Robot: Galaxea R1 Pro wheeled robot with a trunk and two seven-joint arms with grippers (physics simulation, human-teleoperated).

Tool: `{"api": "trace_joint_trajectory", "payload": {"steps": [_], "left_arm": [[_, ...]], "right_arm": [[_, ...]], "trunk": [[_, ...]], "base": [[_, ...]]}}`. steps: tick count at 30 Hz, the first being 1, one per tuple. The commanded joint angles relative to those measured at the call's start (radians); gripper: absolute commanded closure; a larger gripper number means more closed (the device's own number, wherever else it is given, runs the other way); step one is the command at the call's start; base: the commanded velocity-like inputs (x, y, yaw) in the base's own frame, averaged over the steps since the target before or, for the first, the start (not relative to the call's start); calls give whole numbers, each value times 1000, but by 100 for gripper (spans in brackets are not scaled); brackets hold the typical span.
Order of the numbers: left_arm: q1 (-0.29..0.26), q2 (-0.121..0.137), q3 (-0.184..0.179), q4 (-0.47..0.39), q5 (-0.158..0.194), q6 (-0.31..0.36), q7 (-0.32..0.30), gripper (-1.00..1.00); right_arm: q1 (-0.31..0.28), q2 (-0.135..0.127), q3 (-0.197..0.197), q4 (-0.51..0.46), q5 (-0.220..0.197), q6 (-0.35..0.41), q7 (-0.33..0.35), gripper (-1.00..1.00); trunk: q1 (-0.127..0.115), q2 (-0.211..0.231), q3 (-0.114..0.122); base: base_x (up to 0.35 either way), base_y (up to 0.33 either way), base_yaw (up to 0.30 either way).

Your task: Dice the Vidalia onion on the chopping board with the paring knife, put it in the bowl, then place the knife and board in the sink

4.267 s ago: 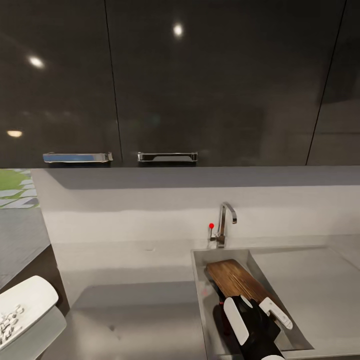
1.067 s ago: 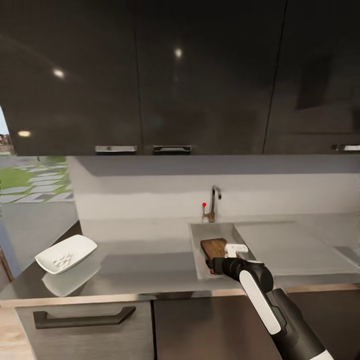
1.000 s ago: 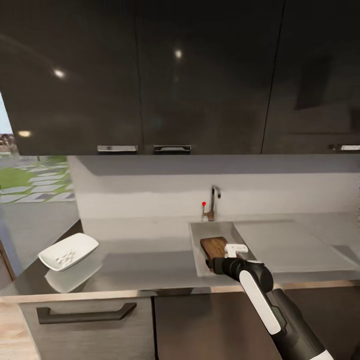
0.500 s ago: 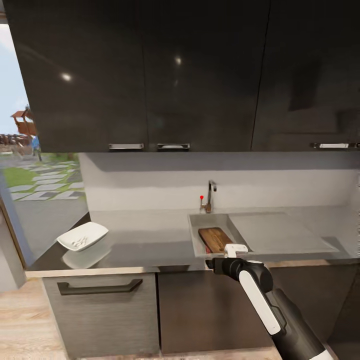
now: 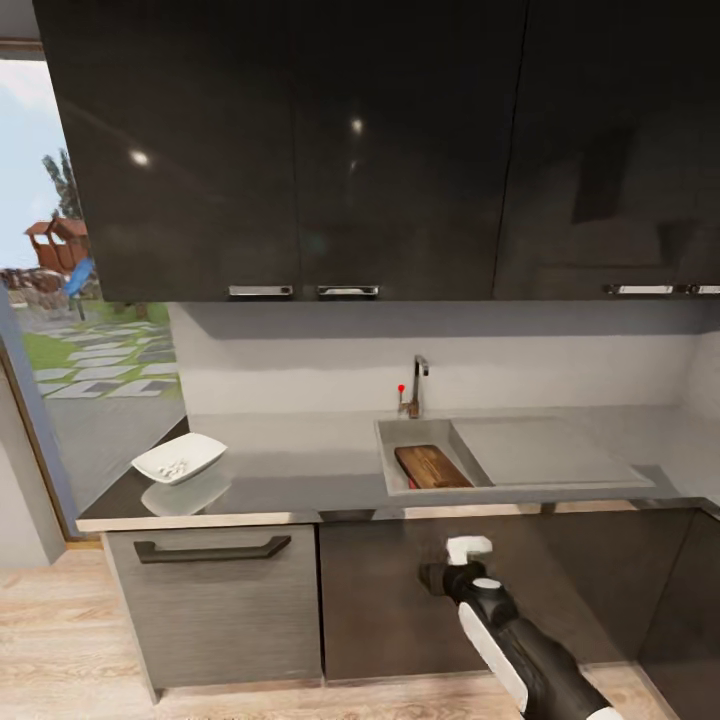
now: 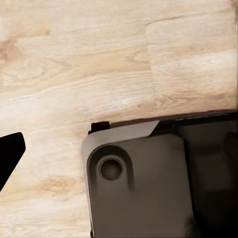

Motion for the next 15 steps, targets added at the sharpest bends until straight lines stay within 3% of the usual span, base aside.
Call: {"api": "trace_joint_trajectory", "payload": {"steps": [1, 3, 4, 7, 8, 10, 12, 15], "left_arm": [[-1, 0, -7, -2, 10, -19, -2, -100], [-1, -2, -5, -14, 10, -29, 24, -100], [-1, -2, -5, -24, 10, -31, 41, -100], [-1, -2, -4, -108, 10, -26, 142, -100], [-1, -1, -4, -132, 10, -24, 169, -100], [-1, -1, -4, -181, 10, -15, 222, -100], [-3, 0, -4, -266, 10, 36, 276, -100], [-5, 3, -4, -427, 9, 197, 332, -100]], "right_arm": [[-2, 1, 49, 113, 5, -104, 7, -100], [-2, 11, 94, 335, 15, -291, 64, -100], [-2, 20, 104, 427, 17, -377, 102, -100], [-1, 72, 119, 811, 23, -755, 248, -100], [1, 82, 120, 875, 24, -850, 263, -100], [15, 92, 120, 938, 24, -1007, 278, -100], [83, 97, 121, 967, 25, -1127, 278, -100], [168, 104, 122, 978, 25, -1268, 258, -100]], "trunk": [[0, -2, -2], [0, -2, -2], [0, -2, -2], [0, -2, -2], [0, -2, -2], [0, -2, -2], [0, -2, -2], [0, -2, -2]], "base": [[-5, 0, 0], [-2, 0, 0], [-1, 0, 0], [0, 0, 0], [0, 0, 0], [0, 0, 0], [0, 0, 0], [0, 0, 0]]}}
